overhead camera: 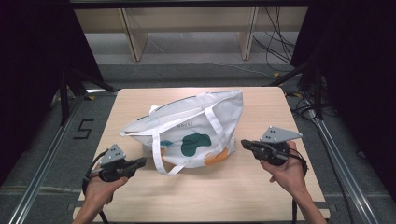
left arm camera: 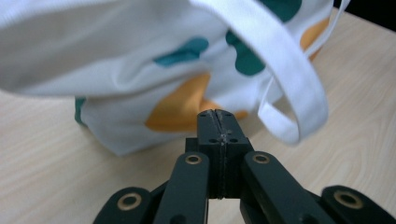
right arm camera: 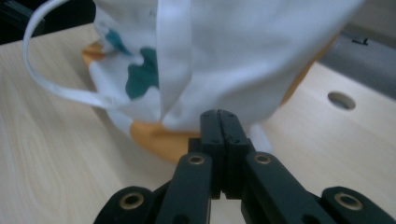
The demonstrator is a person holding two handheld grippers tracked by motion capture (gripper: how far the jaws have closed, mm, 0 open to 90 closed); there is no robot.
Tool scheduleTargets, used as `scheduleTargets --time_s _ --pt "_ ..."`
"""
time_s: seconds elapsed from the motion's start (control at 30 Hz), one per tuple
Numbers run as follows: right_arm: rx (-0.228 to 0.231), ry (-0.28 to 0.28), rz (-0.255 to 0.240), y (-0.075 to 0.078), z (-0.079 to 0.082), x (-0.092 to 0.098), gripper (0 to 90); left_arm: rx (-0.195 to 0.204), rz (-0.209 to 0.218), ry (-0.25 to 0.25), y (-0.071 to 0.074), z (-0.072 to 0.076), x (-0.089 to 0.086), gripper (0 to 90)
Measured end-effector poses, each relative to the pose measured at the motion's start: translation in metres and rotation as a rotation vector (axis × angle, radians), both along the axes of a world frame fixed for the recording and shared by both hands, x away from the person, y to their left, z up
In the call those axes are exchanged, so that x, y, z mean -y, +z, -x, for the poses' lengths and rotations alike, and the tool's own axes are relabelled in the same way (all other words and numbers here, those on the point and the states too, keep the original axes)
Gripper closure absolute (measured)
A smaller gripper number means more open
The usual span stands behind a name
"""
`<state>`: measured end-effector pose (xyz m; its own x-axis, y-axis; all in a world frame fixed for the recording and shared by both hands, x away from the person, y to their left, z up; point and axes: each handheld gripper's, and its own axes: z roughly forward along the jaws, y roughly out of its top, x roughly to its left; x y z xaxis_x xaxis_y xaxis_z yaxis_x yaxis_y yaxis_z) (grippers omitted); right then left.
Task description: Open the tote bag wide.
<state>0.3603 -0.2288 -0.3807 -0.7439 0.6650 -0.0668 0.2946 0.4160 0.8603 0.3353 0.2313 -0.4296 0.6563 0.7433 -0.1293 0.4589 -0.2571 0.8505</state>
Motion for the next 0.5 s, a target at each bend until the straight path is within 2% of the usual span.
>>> scheduleTargets --time_s 0.03,0.07,0.1,0.13,0.17,0.33,0.37,0.43,0.47,0.5 --pt "0.018 0.011 0.0 0.013 -0.007 -0.005 90.0 0.004 -0.001 0.012 0.009 -0.008 0.0 89.4" --pt "0.01 0.005 -0.013 0.019 -0.009 -0.008 90.0 0.004 -0.001 0.012 0.009 -0.008 0.0 89.4" --pt "0.04 0.014 -0.014 0.024 -0.014 -0.01 90.0 0.008 0.006 0.015 0.018 -0.016 -0.001 89.4" --pt "0.04 0.014 -0.014 0.024 -0.014 -0.01 90.0 0.008 0.006 0.015 0.018 -0.016 -0.001 89.4" --pt "0.032 0.03 -0.005 0.031 -0.017 -0.011 90.0 0.005 0.015 0.014 0.024 -0.02 -0.001 89.4" --pt "0.038 0.025 -0.023 0.063 -0.036 -0.025 90.0 0.029 0.01 0.009 0.053 -0.04 0.001 89.2" --pt "0.05 0.042 -0.014 0.069 -0.041 -0.027 90.0 0.035 0.003 0.015 0.058 -0.043 0.002 89.2" --pt "0.049 0.03 -0.011 0.08 -0.047 -0.033 90.0 0.033 0.008 0.014 0.062 -0.047 0.002 89.0" --pt "0.069 0.029 -0.004 0.085 -0.051 -0.037 90.0 0.037 -0.002 0.024 0.069 -0.055 0.004 89.0" --pt "0.065 0.033 0.008 0.09 -0.055 -0.04 90.0 0.035 -0.007 0.023 0.072 -0.059 0.005 88.9"
